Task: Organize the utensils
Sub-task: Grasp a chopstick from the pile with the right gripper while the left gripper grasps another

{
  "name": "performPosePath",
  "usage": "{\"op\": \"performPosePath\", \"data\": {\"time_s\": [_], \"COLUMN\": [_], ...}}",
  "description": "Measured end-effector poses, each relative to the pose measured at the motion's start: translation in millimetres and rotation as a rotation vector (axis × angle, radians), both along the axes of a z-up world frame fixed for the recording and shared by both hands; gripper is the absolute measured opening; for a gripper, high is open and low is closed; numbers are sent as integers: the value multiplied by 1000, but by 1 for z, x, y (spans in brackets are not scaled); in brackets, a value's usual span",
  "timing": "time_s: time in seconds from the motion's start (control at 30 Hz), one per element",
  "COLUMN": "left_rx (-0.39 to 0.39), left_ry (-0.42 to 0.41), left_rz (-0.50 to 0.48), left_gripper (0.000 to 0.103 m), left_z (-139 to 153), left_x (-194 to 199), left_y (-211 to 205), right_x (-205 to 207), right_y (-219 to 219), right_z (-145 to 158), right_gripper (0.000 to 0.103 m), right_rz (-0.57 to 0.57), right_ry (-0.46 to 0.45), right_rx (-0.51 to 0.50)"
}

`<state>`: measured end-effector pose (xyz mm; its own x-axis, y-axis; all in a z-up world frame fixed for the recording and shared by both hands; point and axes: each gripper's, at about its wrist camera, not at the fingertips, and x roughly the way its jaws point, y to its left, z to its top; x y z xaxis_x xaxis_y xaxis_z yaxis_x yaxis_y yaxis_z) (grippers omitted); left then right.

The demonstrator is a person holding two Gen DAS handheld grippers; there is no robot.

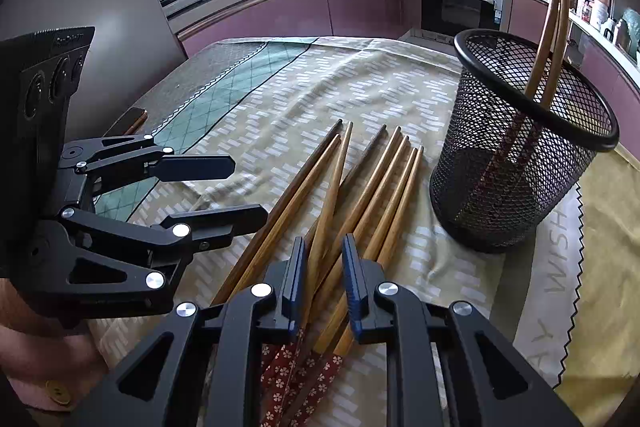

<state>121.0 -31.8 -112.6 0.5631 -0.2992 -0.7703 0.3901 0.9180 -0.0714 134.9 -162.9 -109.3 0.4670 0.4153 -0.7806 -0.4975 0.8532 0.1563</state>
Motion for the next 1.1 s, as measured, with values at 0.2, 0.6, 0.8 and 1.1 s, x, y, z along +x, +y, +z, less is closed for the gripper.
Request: {"op": "performPosePath", "data": {"time_s": [0.2, 0.6, 0.8, 1.1], "left_rx": [-2, -9, 5, 33], "left_ry": [16, 46, 53, 55], "left_rz": [-7, -31, -37, -25], "left_gripper": [47, 32, 26, 30], "left_z": [-3, -8, -8, -6], "left_x": [3, 11, 12, 12], "left_y": [-2, -9, -7, -2], "right_x": [3, -1, -8, -7], "right_y": [-10, -41, -53, -67], "right_z": [-1, -2, -3, -9], "right_gripper": [11, 6, 6, 7], "right_rz": [-26, -97, -118, -153], "right_ry": [26, 76, 80, 84], "right_rx": [29, 149, 144, 120]}}
